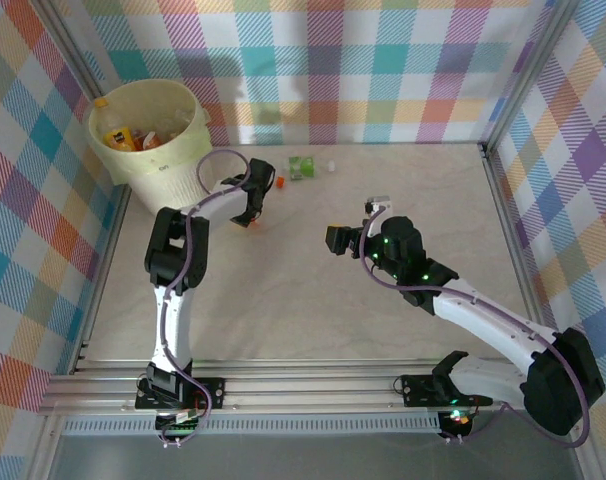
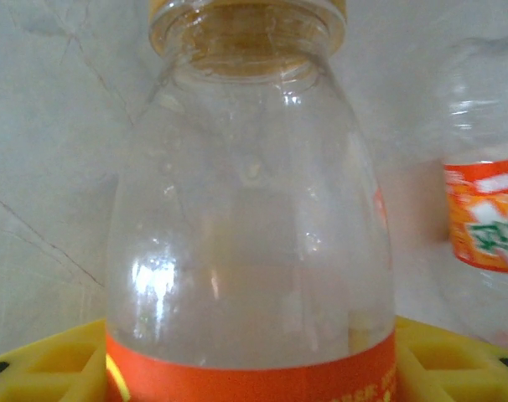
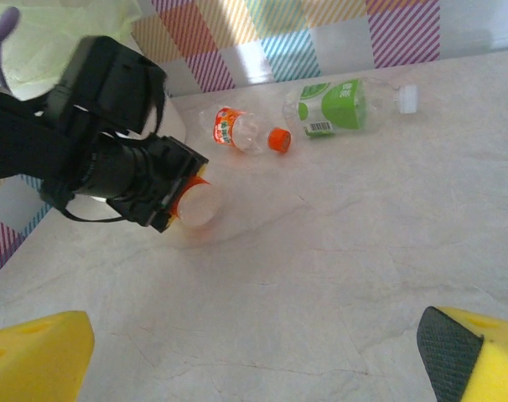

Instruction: Put the plastic bottles in the bin

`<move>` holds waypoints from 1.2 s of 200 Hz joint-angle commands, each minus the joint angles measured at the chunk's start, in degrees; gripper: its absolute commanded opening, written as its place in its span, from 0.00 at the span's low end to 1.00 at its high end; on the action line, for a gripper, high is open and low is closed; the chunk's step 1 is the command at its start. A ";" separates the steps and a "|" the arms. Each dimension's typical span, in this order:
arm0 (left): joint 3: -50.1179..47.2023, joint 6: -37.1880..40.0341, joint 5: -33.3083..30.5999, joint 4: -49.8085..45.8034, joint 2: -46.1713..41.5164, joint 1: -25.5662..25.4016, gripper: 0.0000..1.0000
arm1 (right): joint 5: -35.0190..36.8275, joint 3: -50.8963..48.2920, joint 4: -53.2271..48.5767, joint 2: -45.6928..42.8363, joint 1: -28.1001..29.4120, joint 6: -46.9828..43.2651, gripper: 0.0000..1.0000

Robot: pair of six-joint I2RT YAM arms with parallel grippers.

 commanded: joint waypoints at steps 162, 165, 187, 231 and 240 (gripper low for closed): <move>-0.04 38.02 2.52 13.18 -33.89 1.80 0.41 | -3.19 1.14 3.06 3.32 0.25 0.33 1.00; 0.29 38.16 2.60 12.90 -33.94 1.98 0.42 | -3.17 1.17 3.07 3.38 0.27 0.37 1.00; 1.33 39.16 2.58 12.67 -34.54 3.42 0.42 | -3.28 1.37 2.98 3.57 0.24 0.63 1.00; 5.38 41.34 1.65 9.93 -34.04 7.81 0.46 | -3.81 1.63 2.98 3.93 0.28 1.25 1.00; 7.07 41.38 2.26 7.61 -33.06 9.29 0.45 | -3.90 1.77 2.98 4.19 0.27 1.51 1.00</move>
